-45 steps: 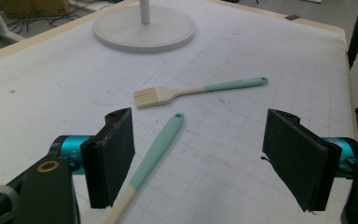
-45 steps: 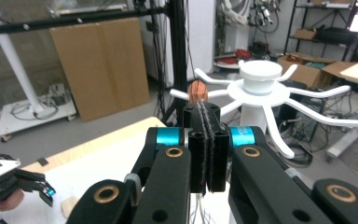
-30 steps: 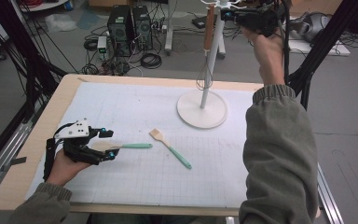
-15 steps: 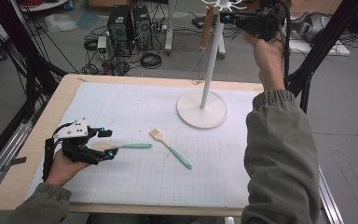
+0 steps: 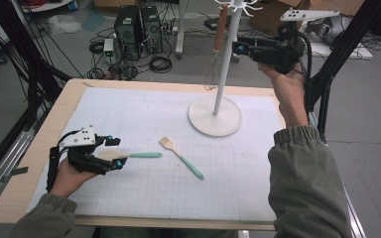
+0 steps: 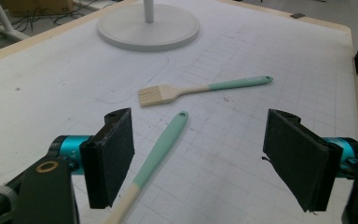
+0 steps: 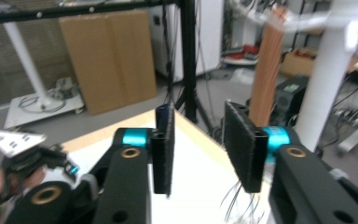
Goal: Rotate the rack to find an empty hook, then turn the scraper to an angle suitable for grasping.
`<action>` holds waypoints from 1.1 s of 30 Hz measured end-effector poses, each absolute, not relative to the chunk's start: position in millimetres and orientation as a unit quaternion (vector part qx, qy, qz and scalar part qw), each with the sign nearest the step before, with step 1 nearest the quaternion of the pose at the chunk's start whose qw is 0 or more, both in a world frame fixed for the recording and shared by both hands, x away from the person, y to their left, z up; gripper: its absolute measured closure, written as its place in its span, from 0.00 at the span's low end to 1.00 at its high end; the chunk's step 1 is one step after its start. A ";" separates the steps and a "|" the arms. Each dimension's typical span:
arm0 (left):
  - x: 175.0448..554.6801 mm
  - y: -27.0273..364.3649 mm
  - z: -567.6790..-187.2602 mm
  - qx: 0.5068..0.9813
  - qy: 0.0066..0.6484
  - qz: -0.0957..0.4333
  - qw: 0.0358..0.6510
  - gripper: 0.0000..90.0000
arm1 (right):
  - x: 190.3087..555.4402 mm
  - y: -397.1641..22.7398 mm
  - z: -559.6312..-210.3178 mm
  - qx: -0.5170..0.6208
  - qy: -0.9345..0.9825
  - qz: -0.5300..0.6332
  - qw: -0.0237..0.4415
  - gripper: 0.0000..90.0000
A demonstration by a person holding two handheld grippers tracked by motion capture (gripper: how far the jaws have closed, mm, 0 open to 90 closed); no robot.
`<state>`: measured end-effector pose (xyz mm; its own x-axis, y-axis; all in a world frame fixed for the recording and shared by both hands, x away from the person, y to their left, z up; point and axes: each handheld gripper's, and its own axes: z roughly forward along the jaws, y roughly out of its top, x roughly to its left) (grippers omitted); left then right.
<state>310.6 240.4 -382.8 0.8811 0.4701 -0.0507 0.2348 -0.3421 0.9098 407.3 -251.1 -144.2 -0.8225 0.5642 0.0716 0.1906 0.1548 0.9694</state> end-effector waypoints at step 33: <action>312.9 242.6 -383.7 0.815 0.226 0.118 0.520 0.27 | 364.3 -244.4 -217.2 0.258 0.763 0.579 0.122 0.41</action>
